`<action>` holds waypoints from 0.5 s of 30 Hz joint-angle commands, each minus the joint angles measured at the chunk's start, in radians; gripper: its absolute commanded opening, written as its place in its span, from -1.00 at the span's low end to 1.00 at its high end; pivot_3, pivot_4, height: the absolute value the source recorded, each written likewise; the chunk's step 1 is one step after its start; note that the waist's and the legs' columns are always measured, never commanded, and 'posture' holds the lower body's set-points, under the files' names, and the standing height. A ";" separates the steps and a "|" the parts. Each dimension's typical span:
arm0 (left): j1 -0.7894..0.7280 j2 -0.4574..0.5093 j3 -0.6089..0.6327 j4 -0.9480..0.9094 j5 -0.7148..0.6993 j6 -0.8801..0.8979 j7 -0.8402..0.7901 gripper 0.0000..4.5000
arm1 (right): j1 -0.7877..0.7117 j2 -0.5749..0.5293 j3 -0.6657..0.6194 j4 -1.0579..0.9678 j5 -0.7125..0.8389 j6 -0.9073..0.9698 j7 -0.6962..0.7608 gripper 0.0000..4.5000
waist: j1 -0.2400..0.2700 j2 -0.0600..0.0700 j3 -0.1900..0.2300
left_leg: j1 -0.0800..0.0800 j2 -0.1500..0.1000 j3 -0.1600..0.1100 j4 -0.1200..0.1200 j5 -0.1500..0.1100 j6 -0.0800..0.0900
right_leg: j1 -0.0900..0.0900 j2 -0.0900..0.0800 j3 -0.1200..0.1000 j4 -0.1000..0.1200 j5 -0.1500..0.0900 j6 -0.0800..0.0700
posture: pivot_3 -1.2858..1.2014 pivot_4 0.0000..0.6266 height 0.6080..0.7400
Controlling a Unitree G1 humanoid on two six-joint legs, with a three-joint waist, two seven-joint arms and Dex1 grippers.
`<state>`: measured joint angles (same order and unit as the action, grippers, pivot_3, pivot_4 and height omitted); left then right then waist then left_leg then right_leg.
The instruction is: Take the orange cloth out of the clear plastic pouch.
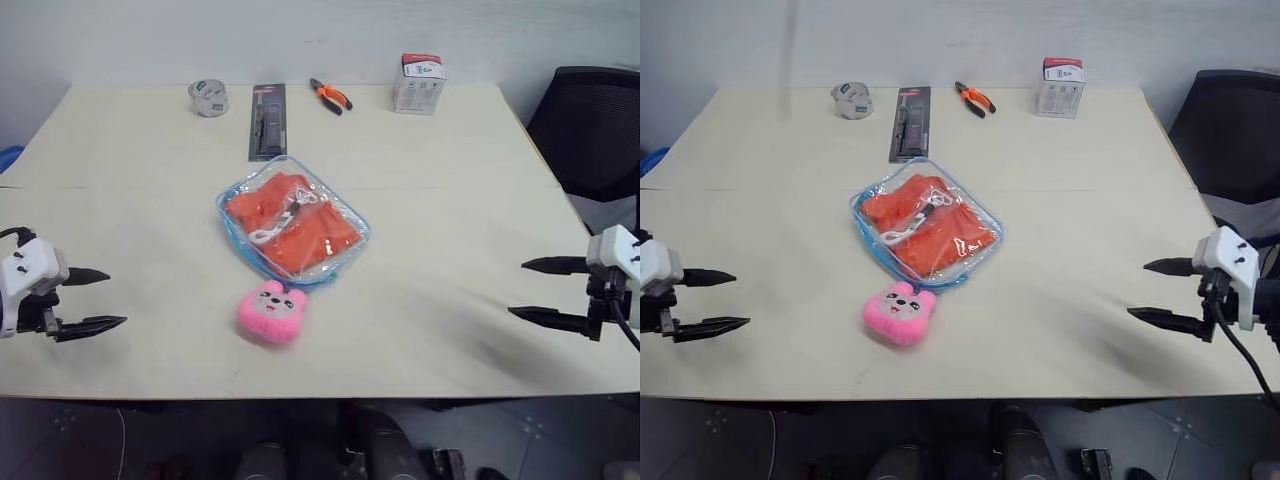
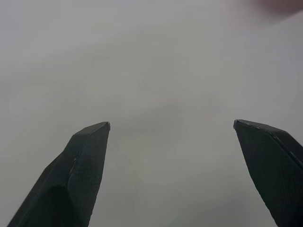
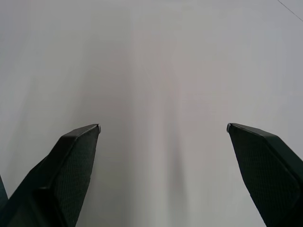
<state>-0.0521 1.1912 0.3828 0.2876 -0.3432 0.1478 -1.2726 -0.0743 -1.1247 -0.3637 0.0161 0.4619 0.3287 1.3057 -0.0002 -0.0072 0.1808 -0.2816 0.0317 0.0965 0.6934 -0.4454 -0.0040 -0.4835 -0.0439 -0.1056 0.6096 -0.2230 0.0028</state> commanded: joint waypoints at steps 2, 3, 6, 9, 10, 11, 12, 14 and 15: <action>0.019 -0.002 0.030 -0.006 0.012 -0.021 0.006 0.96 | -0.017 -0.008 -0.029 -0.010 0.004 -0.005 -0.006 1.00 | 0.000 0.000 0.000 | 0.000 0.000 0.000 0.000 0.000 0.000 | 0.000 0.000 0.000 0.000 0.000 0.000 | 0.03 -0.52 1.00; 0.022 -0.007 0.030 -0.010 0.017 -0.020 0.021 0.96 | -0.020 -0.006 -0.027 -0.013 0.004 -0.003 -0.011 1.00 | -0.001 0.000 0.000 | 0.000 0.000 0.000 0.000 0.000 0.000 | 0.000 0.000 0.000 0.001 0.000 0.000 | 0.03 -0.52 1.00; 0.017 -0.024 0.037 -0.024 0.007 -0.008 0.044 0.96 | -0.030 -0.001 -0.020 -0.022 0.001 0.000 -0.027 1.00 | -0.001 0.000 0.000 | 0.000 0.000 0.000 0.000 0.001 -0.001 | 0.000 0.000 0.001 0.001 0.000 0.000 | 0.03 -0.52 1.00; 0.007 -0.038 0.043 -0.042 -0.006 0.015 0.062 0.96 | -0.042 0.003 -0.014 -0.023 -0.007 -0.008 -0.044 1.00 | -0.002 0.000 0.000 | 0.000 0.000 0.001 0.000 0.001 -0.002 | 0.000 0.000 0.001 0.002 0.000 0.000 | 0.03 -0.52 1.00; 0.004 -0.042 0.044 -0.047 -0.009 0.022 0.066 0.96 | -0.045 0.004 -0.012 -0.022 -0.009 -0.009 -0.049 1.00 | -0.002 0.000 0.000 | 0.000 0.000 0.000 0.000 0.001 -0.002 | 0.000 0.000 0.001 0.002 0.000 0.000 | 0.03 -0.52 1.00; 0.000 -0.045 0.045 -0.052 -0.012 0.035 0.074 0.96 | -0.050 0.005 -0.010 -0.022 -0.010 -0.009 -0.054 1.00 | -0.002 0.000 0.000 | 0.000 0.000 0.000 0.000 0.001 -0.003 | 0.000 0.000 0.001 0.002 0.000 0.000 | 0.03 -0.52 1.00; -0.004 -0.047 0.043 -0.059 -0.016 0.062 0.085 0.96 | -0.057 0.009 -0.009 -0.022 -0.010 -0.008 -0.061 1.00 | -0.002 0.000 0.000 | 0.000 0.000 0.000 0.000 0.001 -0.003 | 0.000 0.000 0.001 0.002 0.000 0.000 | 0.03 -0.52 1.00; -0.011 -0.052 0.043 -0.081 -0.034 0.119 0.100 0.96 | -0.068 0.020 -0.005 -0.028 -0.012 -0.003 -0.087 1.00 | -0.001 0.000 0.000 | 0.000 0.000 0.000 0.000 0.002 -0.003 | 0.001 0.000 0.001 0.002 0.000 0.000 | 0.03 -0.52 1.00; -0.015 -0.056 0.044 -0.092 -0.042 0.137 0.105 0.96 | -0.071 0.025 -0.002 -0.033 -0.014 0.001 -0.098 1.00 | -0.002 0.000 0.000 | 0.000 0.000 0.000 0.000 0.002 -0.003 | 0.001 0.000 0.001 0.003 0.000 0.000 | 0.03 -0.52 1.00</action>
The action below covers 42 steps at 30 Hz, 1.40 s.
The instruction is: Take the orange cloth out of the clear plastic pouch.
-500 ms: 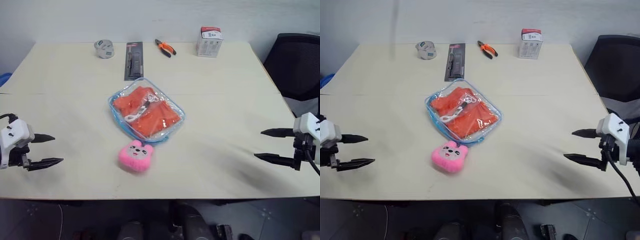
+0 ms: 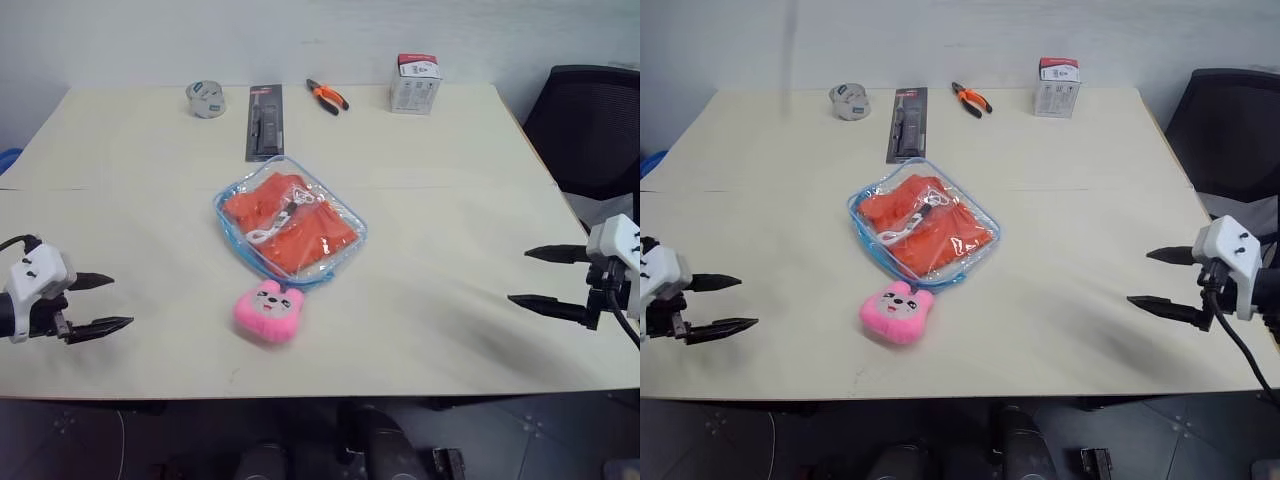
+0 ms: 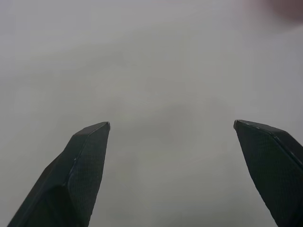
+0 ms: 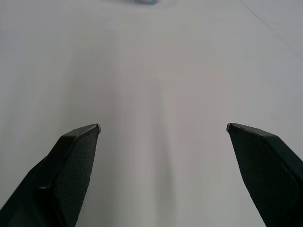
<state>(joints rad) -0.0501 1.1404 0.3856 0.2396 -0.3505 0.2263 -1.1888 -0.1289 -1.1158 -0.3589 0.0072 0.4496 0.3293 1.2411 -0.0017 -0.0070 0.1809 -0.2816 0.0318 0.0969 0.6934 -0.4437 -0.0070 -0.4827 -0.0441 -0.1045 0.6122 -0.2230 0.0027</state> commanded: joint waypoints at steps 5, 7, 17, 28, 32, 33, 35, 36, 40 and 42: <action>-0.105 -0.062 0.037 -0.128 -0.130 0.187 0.072 0.96 | 0.002 0.056 -0.025 -0.118 0.048 0.079 -0.086 1.00 | 0.001 0.000 0.000 | 0.000 0.000 0.000 0.000 0.000 0.000 | 0.000 0.000 0.000 0.001 0.000 0.000 | 0.03 -0.52 1.00; -0.144 -0.091 0.040 -0.166 -0.171 0.251 0.099 0.96 | 0.002 0.071 -0.033 -0.152 0.060 0.108 -0.109 1.00 | 0.002 0.000 0.000 | -0.001 0.000 0.000 0.001 0.001 -0.001 | 0.001 0.000 0.000 0.001 0.000 0.000 | 0.03 -0.52 1.00; -0.568 -0.497 -0.280 -0.264 -0.081 0.454 0.557 0.96 | -0.051 0.263 0.018 -0.587 0.238 0.337 -0.435 1.00 | 0.022 -0.002 0.000 | 0.000 -0.003 -0.002 0.007 0.003 -0.004 | 0.004 -0.001 0.003 0.006 0.002 0.001 | 0.03 -0.52 1.00; -0.786 -0.647 -0.513 0.081 0.168 0.327 0.584 0.96 | -0.104 0.306 0.119 -0.677 0.260 0.374 -0.537 1.00 | 0.017 -0.003 0.000 | -0.001 -0.004 -0.001 0.006 0.005 -0.006 | 0.003 0.003 0.001 0.008 0.002 0.000 | 0.03 -0.52 1.00; -0.795 -0.660 -0.504 0.108 0.197 0.335 0.609 0.55 | -0.114 0.306 0.124 -0.674 0.263 0.369 -0.543 1.00 | 0.016 -0.003 0.000 | 0.000 -0.003 -0.001 0.006 0.005 -0.006 | 0.003 0.002 0.001 0.008 0.002 0.000 | 0.03 -0.52 1.00; -0.797 -0.663 -0.499 0.107 0.199 0.341 0.610 0.39 | -0.116 0.306 0.125 -0.672 0.264 0.368 -0.543 1.00 | 0.017 -0.003 0.000 | 0.000 -0.003 -0.002 0.006 0.005 -0.006 | 0.003 0.002 0.001 0.008 0.002 0.000 | 0.03 -0.52 1.00; -0.792 -0.664 -0.492 0.094 0.197 0.343 0.603 0.12 | -0.117 0.301 0.130 -0.668 0.261 0.365 -0.534 1.00 | 0.020 -0.003 0.000 | 0.000 -0.002 -0.002 0.006 0.005 -0.005 | 0.003 0.002 0.001 0.008 0.002 0.000 | 0.03 -0.52 1.00; -0.787 -0.663 -0.490 0.086 0.196 0.344 0.601 -0.02 | -0.118 0.299 0.133 -0.665 0.259 0.362 -0.530 1.00 | 0.020 -0.003 0.000 | 0.000 -0.002 -0.002 0.006 0.005 -0.005 | 0.003 0.001 0.001 0.008 0.002 0.000 | 0.03 -0.52 1.00; -0.760 -0.653 -0.461 0.041 0.181 0.368 0.604 -0.62 | -0.130 0.296 0.149 -0.644 0.251 0.351 -0.517 1.00 | 0.022 -0.003 0.000 | 0.000 -0.002 -0.002 0.006 0.005 -0.005 | 0.003 0.001 0.001 0.008 0.002 0.000 | 0.03 -0.52 1.00; -0.760 -0.627 -0.401 0.036 0.173 0.391 0.637 -0.91 | -0.144 0.295 0.166 -0.632 0.246 0.345 -0.504 1.00 | 0.021 -0.003 0.000 | 0.000 -0.002 -0.002 0.006 0.005 -0.005 | 0.003 0.001 0.001 0.008 0.002 0.000 | 0.03 -0.52 1.00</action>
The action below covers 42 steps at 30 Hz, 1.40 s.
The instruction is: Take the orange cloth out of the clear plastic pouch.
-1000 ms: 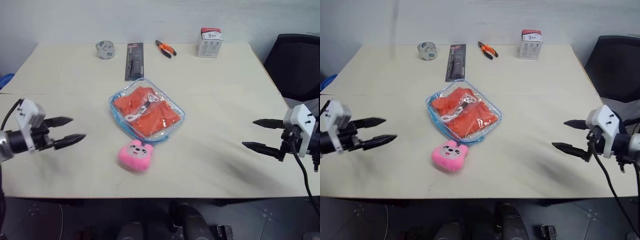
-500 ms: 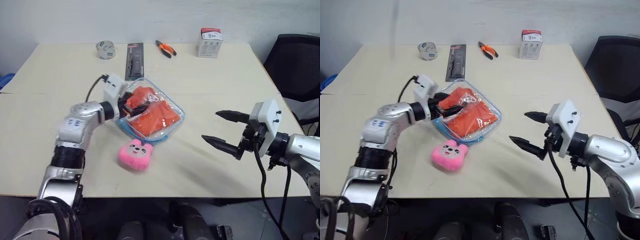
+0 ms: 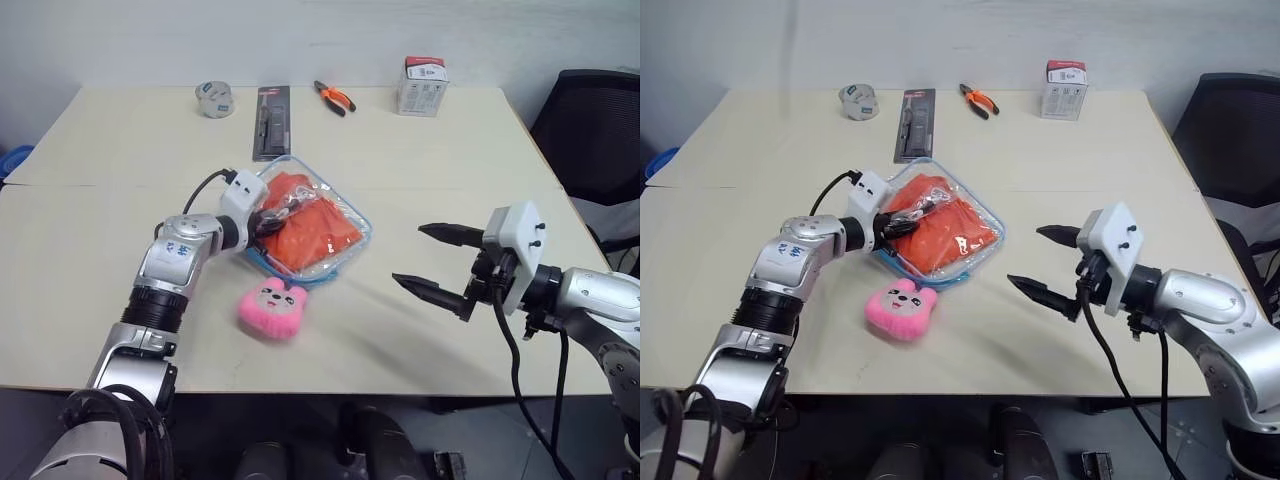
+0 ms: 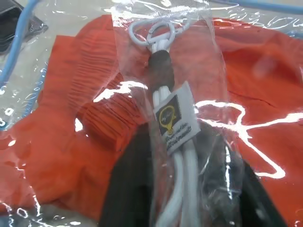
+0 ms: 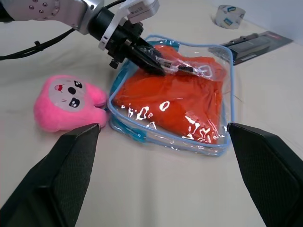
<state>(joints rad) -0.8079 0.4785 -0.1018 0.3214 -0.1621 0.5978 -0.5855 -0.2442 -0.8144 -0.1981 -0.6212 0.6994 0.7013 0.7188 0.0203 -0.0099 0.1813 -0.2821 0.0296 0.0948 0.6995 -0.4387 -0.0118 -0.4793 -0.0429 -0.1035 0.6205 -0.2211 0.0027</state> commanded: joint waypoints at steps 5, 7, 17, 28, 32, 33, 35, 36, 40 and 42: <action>0.063 0.183 0.309 -0.054 -0.016 0.079 0.151 -0.98 | -0.073 -0.009 0.042 0.013 0.002 -0.034 0.075 1.00 | -0.027 -0.001 0.001 | 0.000 0.002 0.000 -0.001 0.001 -0.001 | -0.001 0.001 0.000 0.001 0.000 -0.001 | 0.03 -0.52 1.00; 0.168 0.268 0.415 -0.074 0.004 0.102 0.203 -0.98 | -0.100 -0.007 0.066 0.030 0.001 -0.040 0.107 1.00 | -0.040 -0.001 0.001 | 0.001 0.002 0.001 -0.002 0.001 -0.001 | -0.002 0.001 0.000 0.002 -0.001 -0.001 | 0.03 -0.52 1.00; 0.559 0.358 0.680 -0.175 0.000 0.134 0.280 -0.37 | -0.186 0.026 0.167 0.120 -0.037 -0.085 0.189 1.00 | -0.006 -0.006 0.000 | 0.001 0.001 -0.005 0.000 0.000 0.001 | -0.003 -0.005 -0.005 0.000 -0.001 -0.002 | 0.03 -0.52 1.00; 0.683 0.459 0.803 -0.408 -0.119 -0.062 -0.010 0.63 | -0.186 0.011 0.161 0.168 -0.081 -0.111 0.243 1.00 | -0.006 -0.009 0.000 | 0.000 0.002 -0.005 -0.001 -0.002 0.001 | -0.004 -0.005 -0.006 -0.001 -0.001 -0.002 | 0.03 -0.52 1.00; 0.702 0.596 0.619 -0.316 -0.013 -0.375 -0.193 0.63 | -0.139 0.011 0.129 0.132 -0.074 -0.096 0.212 1.00 | -0.011 -0.007 0.001 | 0.001 0.002 -0.003 -0.001 -0.002 0.001 | -0.004 -0.005 -0.006 -0.004 -0.002 -0.003 | 0.03 -0.52 1.00; 0.633 0.622 0.526 -0.239 0.041 -0.474 -0.213 0.63 | -0.121 0.010 0.121 0.119 -0.074 -0.095 0.202 1.00 | -0.009 -0.006 0.002 | 0.001 0.001 -0.003 -0.001 -0.002 0.001 | -0.003 -0.005 -0.005 -0.004 -0.002 -0.003 | 0.03 -0.52 1.00; 0.462 0.630 0.364 -0.082 0.134 -0.643 -0.240 0.63 | -0.097 0.010 0.103 0.096 -0.069 -0.087 0.181 1.00 | 0.003 -0.004 0.003 | 0.001 0.001 -0.003 -0.001 -0.002 0.000 | -0.001 -0.005 -0.005 -0.003 -0.002 -0.003 | 0.03 -0.52 1.00; 0.364 0.612 0.295 -0.003 0.177 -0.708 -0.247 0.63 | -0.090 0.011 0.094 0.086 -0.064 -0.080 0.168 1.00 | 0.007 -0.004 0.003 | 0.000 0.001 -0.002 -0.001 -0.002 0.000 | -0.001 -0.004 -0.004 -0.003 -0.002 -0.003 | 0.03 -0.52 1.00; 0.026 0.511 0.049 0.363 0.373 -1.037 -0.251 0.63 | -0.057 0.011 0.053 0.033 -0.036 -0.039 0.116 1.00 | 0.006 -0.007 0.001 | -0.002 0.001 0.003 -0.001 -0.001 0.000 | 0.000 -0.002 -0.007 0.000 -0.001 -0.003 | 0.03 -0.52 1.00; -0.087 0.469 -0.035 0.513 0.450 -1.169 -0.230 0.63 | -0.019 0.006 0.033 -0.005 -0.026 -0.024 0.100 1.00 | 0.001 -0.008 0.001 | -0.003 -0.002 0.005 -0.001 -0.001 0.001 | -0.001 -0.001 -0.009 0.000 -0.001 -0.003 | 0.03 -0.52 1.00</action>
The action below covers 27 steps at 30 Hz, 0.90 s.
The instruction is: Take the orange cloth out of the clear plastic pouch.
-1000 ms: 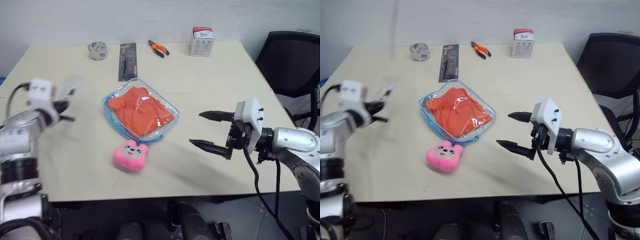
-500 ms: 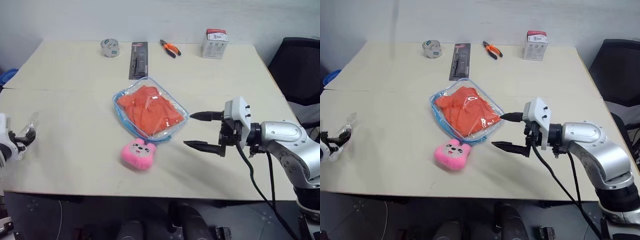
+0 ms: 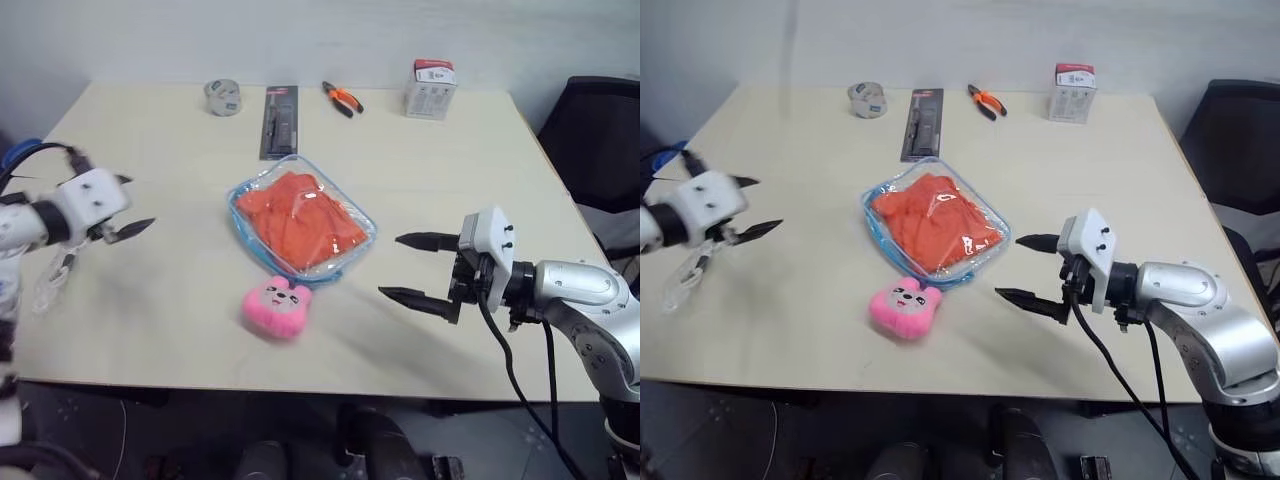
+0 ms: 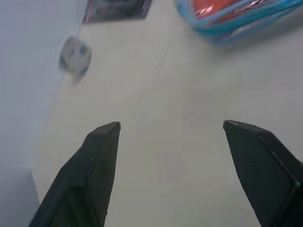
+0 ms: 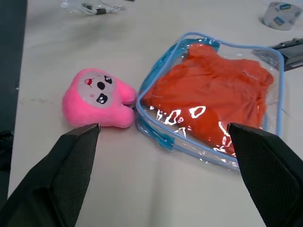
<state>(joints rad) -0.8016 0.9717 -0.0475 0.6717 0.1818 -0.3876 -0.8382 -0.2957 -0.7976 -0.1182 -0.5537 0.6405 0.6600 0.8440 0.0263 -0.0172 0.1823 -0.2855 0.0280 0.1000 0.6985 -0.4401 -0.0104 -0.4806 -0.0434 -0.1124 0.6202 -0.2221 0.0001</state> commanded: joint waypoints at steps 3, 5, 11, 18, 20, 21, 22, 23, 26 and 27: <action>-0.231 -0.095 -0.186 0.329 0.197 -0.310 0.055 0.63 | 0.086 -0.013 -0.078 -0.120 0.049 0.038 -0.054 1.00 | -0.015 -0.001 0.000 | -0.001 -0.001 0.006 0.000 -0.002 0.002 | -0.002 0.002 -0.006 -0.001 0.000 0.000 | 0.03 -0.52 1.00; -0.297 -0.132 -0.235 0.408 0.245 -0.357 0.080 0.63 | 0.102 -0.012 -0.094 -0.141 0.060 0.049 -0.074 1.00 | -0.017 -0.004 0.002 | -0.002 -0.001 0.006 0.000 -0.002 0.003 | -0.003 0.001 -0.008 -0.002 0.001 0.001 | 0.03 -0.52 1.00; -0.415 -0.216 -0.349 0.558 0.381 -0.361 0.223 0.63 | 0.090 -0.018 -0.107 -0.156 0.083 0.069 -0.111 1.00 | -0.024 -0.006 0.003 | 0.002 0.000 0.006 0.001 -0.002 0.004 | 0.002 0.000 -0.004 -0.002 0.002 0.003 | 0.03 -0.52 1.00; -0.422 -0.255 -0.380 0.598 0.410 -0.339 0.268 -0.20 | 0.094 -0.041 -0.128 -0.162 0.098 0.075 -0.118 1.00 | -0.026 -0.006 0.003 | 0.003 0.001 0.006 0.001 -0.001 0.004 | 0.000 -0.001 0.003 0.000 0.002 0.003 | 0.03 -0.52 1.00; -0.405 -0.258 -0.361 0.589 0.375 -0.339 0.219 -0.49 | 0.096 -0.046 -0.130 -0.161 0.098 0.073 -0.116 1.00 | -0.025 -0.006 0.003 | 0.003 0.001 0.006 0.001 -0.001 0.004 | -0.001 -0.001 0.002 0.000 0.002 0.003 | 0.03 -0.52 1.00; -0.385 -0.259 -0.350 0.579 0.353 -0.338 0.179 -0.63 | 0.096 -0.048 -0.129 -0.159 0.097 0.071 -0.115 1.00 | -0.025 -0.006 0.003 | 0.003 0.001 0.006 0.001 -0.001 0.004 | -0.001 -0.001 0.002 0.000 0.002 0.003 | 0.03 -0.52 1.00; -0.361 -0.259 -0.338 0.562 0.328 -0.339 0.136 -0.80 | 0.095 -0.050 -0.127 -0.157 0.096 0.068 -0.113 1.00 | -0.025 -0.006 0.003 | 0.003 0.001 0.006 0.001 -0.001 0.004 | 0.000 -0.001 0.002 0.000 0.002 0.003 | 0.03 -0.52 1.00; -0.328 -0.260 -0.317 0.529 0.291 -0.315 0.083 -0.91 | 0.092 -0.051 -0.123 -0.154 0.094 0.066 -0.113 1.00 | -0.026 -0.006 0.003 | 0.003 0.001 0.007 0.001 -0.001 0.004 | 0.000 -0.002 0.002 0.000 0.002 0.003 | 0.03 -0.52 1.00; -0.161 -0.251 -0.247 0.236 0.168 -0.078 -0.068 -0.99 | 0.077 -0.050 -0.107 -0.143 0.085 0.060 -0.112 1.00 | -0.028 -0.006 0.003 | 0.003 0.002 0.007 0.001 -0.001 0.004 | 0.001 -0.002 0.003 0.001 0.002 0.003 | 0.03 -0.52 1.00; -0.058 -0.245 -0.217 0.016 0.130 0.110 -0.116 -0.99 | 0.074 -0.048 -0.097 -0.139 0.078 0.055 -0.109 1.00 | -0.030 -0.006 0.003 | 0.004 0.002 0.006 0.001 -0.001 0.004 | 0.001 -0.002 0.005 0.001 0.002 0.003 | 0.03 -0.52 1.00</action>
<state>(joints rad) -0.9389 0.7268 -0.2734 0.8761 0.3655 -0.4589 -0.8580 -0.2111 -0.8305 -0.2005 -0.6755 0.7244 0.7401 0.7303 -0.0036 -0.0231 0.1852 -0.2813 0.0304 0.1053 0.6992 -0.4408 -0.0061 -0.4801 -0.0451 -0.1066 0.6214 -0.2202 0.0032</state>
